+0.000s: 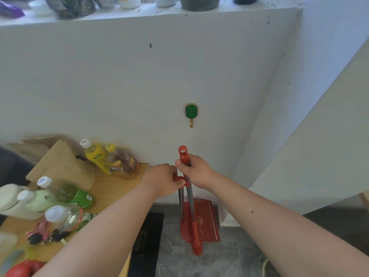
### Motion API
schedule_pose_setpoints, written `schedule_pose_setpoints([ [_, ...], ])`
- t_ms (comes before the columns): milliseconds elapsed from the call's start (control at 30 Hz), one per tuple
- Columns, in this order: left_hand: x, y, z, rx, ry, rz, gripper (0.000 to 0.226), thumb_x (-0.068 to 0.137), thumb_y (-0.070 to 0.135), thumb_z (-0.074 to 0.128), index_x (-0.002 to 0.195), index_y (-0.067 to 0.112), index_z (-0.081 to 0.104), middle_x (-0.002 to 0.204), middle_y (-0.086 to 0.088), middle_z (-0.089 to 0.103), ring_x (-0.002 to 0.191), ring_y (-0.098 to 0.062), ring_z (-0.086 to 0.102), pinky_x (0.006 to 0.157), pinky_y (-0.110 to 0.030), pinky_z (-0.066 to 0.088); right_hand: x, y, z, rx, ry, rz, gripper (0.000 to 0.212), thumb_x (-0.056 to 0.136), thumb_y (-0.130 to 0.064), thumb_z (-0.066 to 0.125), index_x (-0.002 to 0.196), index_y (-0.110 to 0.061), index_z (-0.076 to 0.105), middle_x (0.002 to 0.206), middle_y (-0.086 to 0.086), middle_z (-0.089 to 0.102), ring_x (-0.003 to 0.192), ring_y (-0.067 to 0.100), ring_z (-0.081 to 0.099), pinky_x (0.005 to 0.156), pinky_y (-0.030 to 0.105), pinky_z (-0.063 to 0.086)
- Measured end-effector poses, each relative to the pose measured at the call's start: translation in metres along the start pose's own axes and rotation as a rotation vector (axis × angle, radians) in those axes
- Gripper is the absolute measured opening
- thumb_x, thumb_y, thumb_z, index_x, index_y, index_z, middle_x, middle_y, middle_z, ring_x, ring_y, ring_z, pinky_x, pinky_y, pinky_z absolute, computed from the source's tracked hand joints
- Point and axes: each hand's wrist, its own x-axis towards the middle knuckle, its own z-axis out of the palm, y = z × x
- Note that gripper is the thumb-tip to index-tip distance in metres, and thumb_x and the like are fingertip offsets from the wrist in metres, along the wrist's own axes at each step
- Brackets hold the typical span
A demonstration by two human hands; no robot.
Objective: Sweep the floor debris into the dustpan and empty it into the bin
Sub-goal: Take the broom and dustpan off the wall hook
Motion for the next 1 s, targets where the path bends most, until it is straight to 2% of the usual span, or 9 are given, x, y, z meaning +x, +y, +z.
schedule_pose_setpoints([
  [67,-0.012,0.004,0.001,-0.105,-0.071,0.006,0.042,0.089,0.06,0.045,0.1,0.025,0.065,0.088,0.008,0.062,0.083,-0.016,0.061,0.078,-0.035,0.054,-0.013,-0.006,0.008,0.051,0.028,0.016,0.036,0.1,-0.04,0.053,0.069,-0.022,0.049,0.067,-0.003,0.056,0.062,0.013,0.053,0.063,0.029,0.043],
  [167,-0.035,0.01,0.006,-0.25,-0.154,0.075,0.042,0.1,0.049,0.042,0.127,0.021,0.057,0.098,0.004,0.064,0.087,-0.016,0.06,0.08,-0.032,0.049,-0.038,-0.018,0.016,0.161,0.101,0.072,0.042,0.097,-0.044,0.057,0.079,-0.006,0.057,0.075,0.014,0.066,0.067,0.025,0.065,0.061,0.034,0.053],
  [267,-0.068,0.021,0.009,-0.338,-0.133,0.111,0.039,0.104,0.043,0.038,0.137,0.023,0.047,0.099,0.007,0.066,0.082,-0.011,0.059,0.077,-0.03,0.045,-0.067,-0.032,0.027,0.237,0.202,0.162,0.039,0.094,-0.041,0.063,0.07,-0.012,0.051,0.061,0.003,0.052,0.051,0.016,0.051,0.052,0.027,0.042],
  [400,-0.117,0.034,0.014,-0.188,0.05,0.08,0.042,0.102,0.052,0.031,0.103,0.018,0.057,0.084,0.005,0.066,0.072,-0.02,0.061,0.066,-0.039,0.05,-0.106,-0.054,0.047,0.353,0.408,0.224,0.025,0.084,-0.032,0.068,0.071,-0.014,0.056,0.067,0.008,0.054,0.062,0.021,0.049,0.062,0.033,0.04],
  [500,-0.16,0.027,0.02,-0.199,0.184,-0.002,0.046,0.099,0.056,0.033,0.078,0.021,0.055,0.076,0.002,0.065,0.072,-0.024,0.061,0.059,-0.034,0.045,-0.146,-0.073,0.058,0.354,0.482,0.21,0.027,0.083,-0.029,0.068,0.065,-0.016,0.053,0.065,0.009,0.054,0.06,0.021,0.047,0.06,0.032,0.038],
  [700,-0.262,0.023,0.025,-0.132,0.271,-0.042,0.051,0.096,0.063,0.038,0.073,0.022,0.057,0.067,0.008,0.062,0.06,-0.01,0.056,0.054,-0.029,0.042,-0.236,-0.103,0.087,0.311,0.402,0.106,0.023,0.091,-0.023,0.064,0.073,-0.013,0.055,0.067,0.008,0.056,0.064,0.02,0.051,0.057,0.028,0.038],
  [800,-0.311,0.023,0.039,-0.151,0.269,-0.083,0.059,0.092,0.068,0.036,0.069,0.02,0.062,0.067,0.003,0.065,0.06,-0.018,0.061,0.056,-0.031,0.049,-0.277,-0.097,0.102,0.08,0.379,0.075,0.035,0.092,-0.039,0.065,0.07,-0.013,0.055,0.067,0.006,0.054,0.064,0.021,0.052,0.064,0.03,0.042],
  [933,-0.374,0.02,0.068,-0.197,0.261,-0.182,0.066,0.086,0.073,0.042,0.064,0.014,0.064,0.061,-0.002,0.062,0.054,-0.021,0.06,0.047,-0.026,0.042,-0.332,-0.072,0.117,-0.389,0.267,0.141,0.059,0.087,-0.069,0.05,0.065,-0.014,0.057,0.072,0.006,0.07,0.07,0.026,0.065,0.075,0.035,0.055],
  [1000,-0.4,0.021,0.08,-0.199,0.242,-0.216,0.063,0.083,0.073,0.049,0.067,0.013,0.061,0.064,-0.004,0.062,0.057,-0.022,0.06,0.048,-0.027,0.041,-0.359,-0.06,0.126,-0.461,0.22,0.207,0.065,0.084,-0.075,0.045,0.07,-0.013,0.061,0.074,0.008,0.072,0.066,0.028,0.068,0.073,0.042,0.059],
])
